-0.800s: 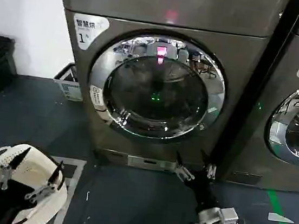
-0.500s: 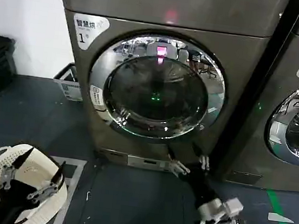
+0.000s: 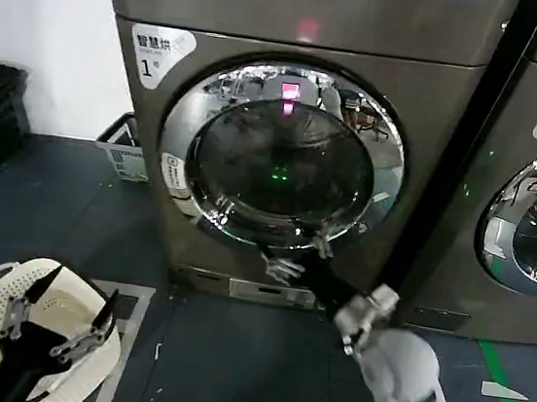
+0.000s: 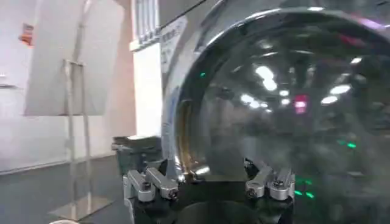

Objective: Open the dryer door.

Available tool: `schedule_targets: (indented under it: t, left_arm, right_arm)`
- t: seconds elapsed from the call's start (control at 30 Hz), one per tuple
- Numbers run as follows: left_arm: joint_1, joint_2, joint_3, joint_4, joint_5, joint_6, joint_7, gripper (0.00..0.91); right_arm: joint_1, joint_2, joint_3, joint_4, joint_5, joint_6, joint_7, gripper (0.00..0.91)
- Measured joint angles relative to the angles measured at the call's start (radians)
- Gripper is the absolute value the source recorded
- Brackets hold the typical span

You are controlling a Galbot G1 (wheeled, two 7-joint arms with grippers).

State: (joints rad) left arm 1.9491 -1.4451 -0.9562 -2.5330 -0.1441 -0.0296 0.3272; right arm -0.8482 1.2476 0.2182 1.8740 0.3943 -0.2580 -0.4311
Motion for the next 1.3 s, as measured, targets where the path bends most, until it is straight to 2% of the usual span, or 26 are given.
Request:
schedule_targets:
  t: [0.13, 0.27, 0.37, 0.6, 1.1, 1.3]
  left_arm:
    - [-0.003, -0.001, 0.0, -0.001, -0.001, 0.007, 0.006, 0.907]
    - [-0.005, -0.003, 0.0, -0.001, -0.001, 0.017, 0.003, 0.907]
    - [-0.006, -0.004, -0.002, 0.0, -0.001, 0.017, 0.001, 0.907]
    - [-0.001, -0.01, 0.003, -0.003, -0.011, 0.017, -0.007, 0.907]
    - [0.003, -0.005, 0.02, 0.002, -0.011, 0.001, -0.017, 0.907]
    - [-0.005, -0.009, 0.019, 0.009, -0.011, 0.006, -0.024, 0.907]
  right_arm:
    - [0.106, 0.026, -0.09, -0.117, 0.002, 0.041, -0.009, 0.907]
    - [0.206, 0.061, -0.169, -0.227, 0.04, 0.069, 0.007, 0.907]
    - [0.267, 0.083, -0.207, -0.301, 0.024, 0.096, 0.001, 0.907]
    - [0.348, 0.137, -0.25, -0.432, 0.025, 0.107, -0.003, 0.907]
    - [0.439, 0.235, -0.321, -0.59, 0.019, 0.116, -0.035, 0.907]
    - [0.454, 0.242, -0.329, -0.61, 0.035, 0.109, -0.042, 0.907]
